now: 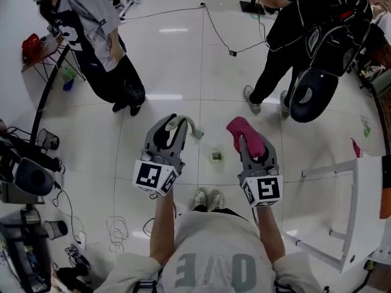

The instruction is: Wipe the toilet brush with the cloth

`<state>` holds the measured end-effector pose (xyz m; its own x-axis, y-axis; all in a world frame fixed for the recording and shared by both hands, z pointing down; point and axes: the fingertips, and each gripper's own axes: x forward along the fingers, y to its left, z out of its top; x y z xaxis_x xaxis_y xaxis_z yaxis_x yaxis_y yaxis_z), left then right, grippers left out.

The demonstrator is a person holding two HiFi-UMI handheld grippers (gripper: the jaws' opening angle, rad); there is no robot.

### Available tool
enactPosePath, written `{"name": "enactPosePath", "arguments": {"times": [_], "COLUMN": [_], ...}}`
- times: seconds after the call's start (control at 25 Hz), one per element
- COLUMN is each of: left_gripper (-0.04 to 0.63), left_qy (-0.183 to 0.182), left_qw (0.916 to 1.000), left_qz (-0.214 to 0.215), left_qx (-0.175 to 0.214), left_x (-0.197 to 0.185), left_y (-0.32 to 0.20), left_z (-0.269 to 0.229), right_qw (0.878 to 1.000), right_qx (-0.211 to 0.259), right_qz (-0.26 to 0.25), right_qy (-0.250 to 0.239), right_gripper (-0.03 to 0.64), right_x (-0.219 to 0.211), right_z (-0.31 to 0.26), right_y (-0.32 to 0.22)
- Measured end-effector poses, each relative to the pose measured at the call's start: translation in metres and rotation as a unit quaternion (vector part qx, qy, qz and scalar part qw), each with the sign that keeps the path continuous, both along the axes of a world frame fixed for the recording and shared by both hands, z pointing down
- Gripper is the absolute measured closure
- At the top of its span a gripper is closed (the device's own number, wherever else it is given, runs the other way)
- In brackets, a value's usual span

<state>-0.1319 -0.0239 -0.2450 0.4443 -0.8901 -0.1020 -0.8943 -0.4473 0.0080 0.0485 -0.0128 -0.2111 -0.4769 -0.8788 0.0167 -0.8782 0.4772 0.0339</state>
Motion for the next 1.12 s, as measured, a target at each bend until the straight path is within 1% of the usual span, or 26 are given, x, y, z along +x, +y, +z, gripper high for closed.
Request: {"name": "enactPosePath", "arguments": {"times": [0.08,0.12,0.28,0.36,0.48,0.64,0.72,0.8,0.88,0.96,1.12], "left_gripper": [0.483,0.483,0.483,0.483,0.483,0.483,0.483,0.483,0.483,0.483,0.483], "left_qy": [0.005,0.006,-0.01,-0.019,-0.033,-0.045,-0.055,-0.064,-0.071,-0.08,-0.09], "left_qw": [1.0,0.9999,0.9969,0.9946,0.9892,0.9786,0.9713,0.9613,0.9495,0.9373,0.9158], "left_qz": [-0.002,0.007,0.078,0.101,0.143,0.198,0.225,0.259,0.297,0.333,0.386], "left_qx": [-0.004,-0.004,0.01,0.009,-0.003,-0.036,-0.056,-0.07,-0.071,-0.065,-0.064], "left_x": [-0.005,-0.004,0.009,0.015,0.029,0.053,0.069,0.086,0.102,0.118,0.149], "left_y": [0.004,0.005,0.011,0.008,0.0,-0.017,-0.028,-0.037,-0.047,-0.059,-0.078], "left_z": [0.006,0.008,0.016,0.022,0.04,0.084,0.117,0.153,0.192,0.235,0.335], "right_qw": [1.0,1.0,1.0,0.999,0.999,0.996,0.994,0.991,0.99,0.99,0.988], "right_qx": [-0.008,-0.012,-0.026,-0.033,-0.048,-0.084,-0.109,-0.13,-0.137,-0.135,-0.146], "right_qz": [0.011,0.012,0.0,0.0,0.001,-0.003,-0.005,-0.008,-0.017,-0.026,-0.025], "right_qy": [-0.003,-0.005,-0.004,0.0,0.002,0.011,0.02,0.026,0.031,0.034,0.045], "right_gripper": [0.548,0.548,0.548,0.548,0.548,0.548,0.548,0.548,0.548,0.548,0.548], "right_x": [0.009,0.011,0.013,0.015,0.016,0.022,0.029,0.036,0.042,0.047,0.062], "right_z": [0.005,0.008,0.019,0.025,0.038,0.07,0.097,0.13,0.164,0.205,0.309], "right_y": [-0.001,0.0,0.002,0.0,-0.005,-0.013,-0.018,-0.022,-0.03,-0.041,-0.058]}}
